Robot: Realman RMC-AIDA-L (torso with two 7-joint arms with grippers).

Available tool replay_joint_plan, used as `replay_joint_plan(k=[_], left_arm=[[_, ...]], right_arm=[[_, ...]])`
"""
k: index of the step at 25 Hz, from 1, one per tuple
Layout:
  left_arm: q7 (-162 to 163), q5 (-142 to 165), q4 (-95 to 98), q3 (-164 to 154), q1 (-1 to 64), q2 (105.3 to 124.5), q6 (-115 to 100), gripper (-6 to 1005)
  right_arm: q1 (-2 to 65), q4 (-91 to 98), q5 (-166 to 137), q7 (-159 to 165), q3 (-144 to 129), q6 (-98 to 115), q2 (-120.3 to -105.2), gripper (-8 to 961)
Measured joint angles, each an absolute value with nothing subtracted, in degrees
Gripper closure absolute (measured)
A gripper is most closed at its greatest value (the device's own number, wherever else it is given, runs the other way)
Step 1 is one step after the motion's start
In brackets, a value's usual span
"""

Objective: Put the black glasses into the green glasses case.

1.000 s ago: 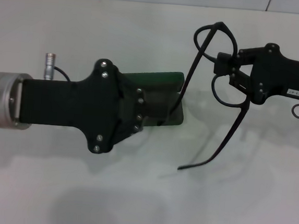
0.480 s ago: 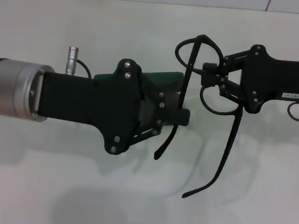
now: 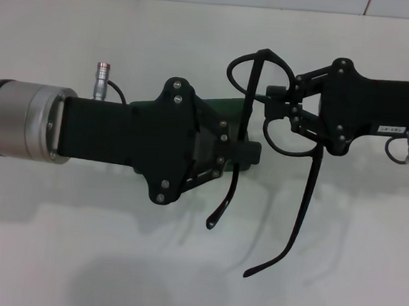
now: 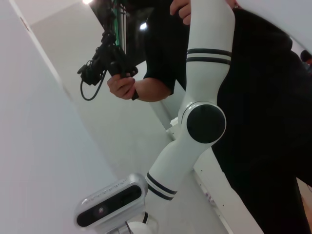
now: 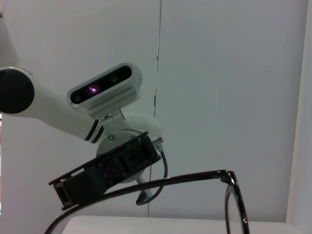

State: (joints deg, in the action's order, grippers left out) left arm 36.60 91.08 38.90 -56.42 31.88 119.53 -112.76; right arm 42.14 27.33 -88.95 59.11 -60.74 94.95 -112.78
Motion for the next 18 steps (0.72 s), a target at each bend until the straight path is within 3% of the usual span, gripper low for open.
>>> replay_joint_plan(k=[18], left_arm=[[36.08, 89.53, 34.98, -57.88, 34.43, 119.86, -111.84, 999]], right_arm=[[42.39, 27.34, -88.27, 59.06, -60.2, 95.55, -114.2, 842]])
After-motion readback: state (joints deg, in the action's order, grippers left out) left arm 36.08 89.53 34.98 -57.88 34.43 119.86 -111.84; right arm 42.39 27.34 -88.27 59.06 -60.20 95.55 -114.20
